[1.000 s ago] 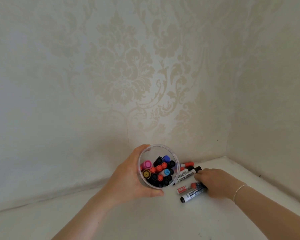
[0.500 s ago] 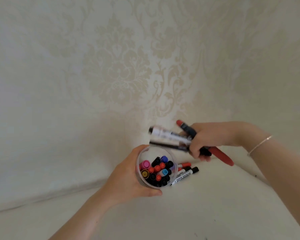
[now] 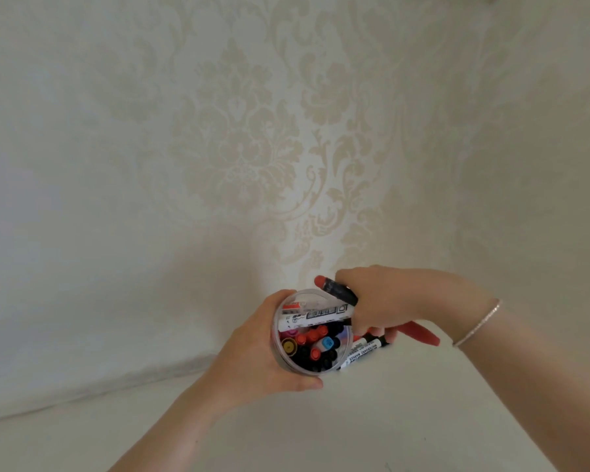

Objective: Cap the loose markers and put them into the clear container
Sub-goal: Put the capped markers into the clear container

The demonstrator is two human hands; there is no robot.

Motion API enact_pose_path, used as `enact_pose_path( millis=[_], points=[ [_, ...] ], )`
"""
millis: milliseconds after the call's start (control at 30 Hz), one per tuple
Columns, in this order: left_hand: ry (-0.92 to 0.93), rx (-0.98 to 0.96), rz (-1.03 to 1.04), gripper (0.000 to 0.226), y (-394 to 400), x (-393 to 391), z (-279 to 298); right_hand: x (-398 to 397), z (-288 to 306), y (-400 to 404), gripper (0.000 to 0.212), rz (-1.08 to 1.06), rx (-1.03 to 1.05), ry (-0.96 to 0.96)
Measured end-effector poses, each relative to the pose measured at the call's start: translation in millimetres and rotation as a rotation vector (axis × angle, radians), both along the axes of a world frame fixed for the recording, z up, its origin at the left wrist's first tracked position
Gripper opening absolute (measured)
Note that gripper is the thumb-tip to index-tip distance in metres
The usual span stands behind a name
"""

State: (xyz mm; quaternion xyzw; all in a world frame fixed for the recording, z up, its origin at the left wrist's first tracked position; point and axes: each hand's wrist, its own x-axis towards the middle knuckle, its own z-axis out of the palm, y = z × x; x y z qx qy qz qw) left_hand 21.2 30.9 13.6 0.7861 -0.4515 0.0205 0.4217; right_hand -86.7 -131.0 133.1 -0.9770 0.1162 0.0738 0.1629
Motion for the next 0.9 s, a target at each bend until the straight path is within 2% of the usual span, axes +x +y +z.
enact_pose_path(
  millis=[100,333,400,533,667,767,900],
  points=[
    [-0.018,0.022,0.003,0.111,0.4,-0.4,-0.1,4.4,-1.6,4.8,0.028,-0.004,0.085,-0.104],
    [-0.039,0.023,0.004,0.108,-3.5,-2.4,0.9,18.5,-29.4,24.2,0.009,0.013,-0.106,-0.448],
    [-0.038,0.022,0.002,0.107,-2.5,-3.2,2.4,21.3,-34.8,25.8,0.013,0.042,-0.108,-0.507],
    [-0.018,0.01,-0.003,0.108,0.7,-0.9,1.7,18.2,-33.8,25.9,0.025,0.124,0.044,-0.647],
    [-0.006,-0.003,0.004,0.101,1.9,-1.7,1.0,15.5,-49.9,28.5,0.027,0.239,-0.125,-0.765],
    [0.009,-0.011,-0.011,0.104,1.9,-1.5,0.9,16.5,-67.1,26.2,0.035,0.268,-0.12,-0.842],
    [-0.009,-0.009,-0.004,0.107,2.1,-0.7,1.5,20.6,-78.1,20.0,0.029,0.392,-0.268,-0.954]
  ],
)
